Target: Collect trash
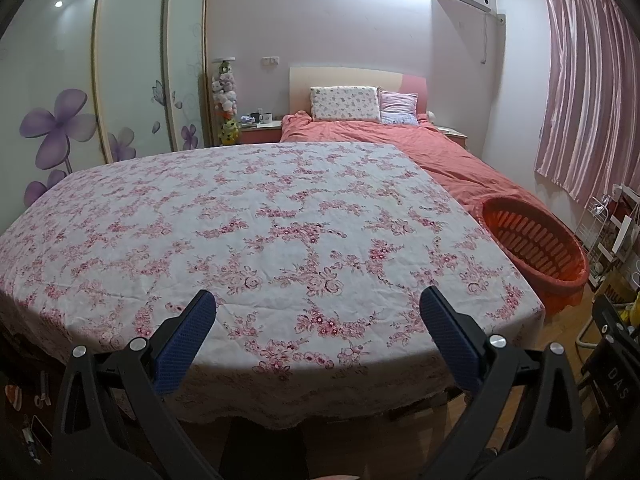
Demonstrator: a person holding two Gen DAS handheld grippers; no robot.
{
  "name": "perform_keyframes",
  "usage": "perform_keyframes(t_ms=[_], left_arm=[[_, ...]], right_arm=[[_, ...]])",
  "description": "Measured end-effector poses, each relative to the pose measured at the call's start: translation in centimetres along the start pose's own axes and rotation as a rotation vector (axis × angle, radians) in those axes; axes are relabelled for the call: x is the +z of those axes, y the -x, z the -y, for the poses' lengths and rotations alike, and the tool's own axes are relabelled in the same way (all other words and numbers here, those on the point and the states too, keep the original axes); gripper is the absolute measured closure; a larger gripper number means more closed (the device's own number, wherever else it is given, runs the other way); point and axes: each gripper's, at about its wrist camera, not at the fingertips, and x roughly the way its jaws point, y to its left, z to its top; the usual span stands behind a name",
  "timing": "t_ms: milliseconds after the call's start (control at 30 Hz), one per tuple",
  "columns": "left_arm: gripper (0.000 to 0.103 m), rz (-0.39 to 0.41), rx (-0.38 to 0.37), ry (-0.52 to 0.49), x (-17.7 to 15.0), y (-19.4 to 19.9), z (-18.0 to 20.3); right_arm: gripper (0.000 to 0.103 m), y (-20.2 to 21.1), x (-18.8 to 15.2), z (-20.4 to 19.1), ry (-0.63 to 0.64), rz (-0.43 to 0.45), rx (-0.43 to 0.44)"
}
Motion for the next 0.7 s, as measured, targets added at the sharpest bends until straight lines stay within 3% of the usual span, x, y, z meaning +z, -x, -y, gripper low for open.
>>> perform_keyframes(t_ms=[700], left_arm=[[0.003,-0.003,-0.002,0.0,-0.08,-0.01,0.12]], right_arm=[[0.004,0.0,0.08,0.04,0.0,-0.001,0.001]])
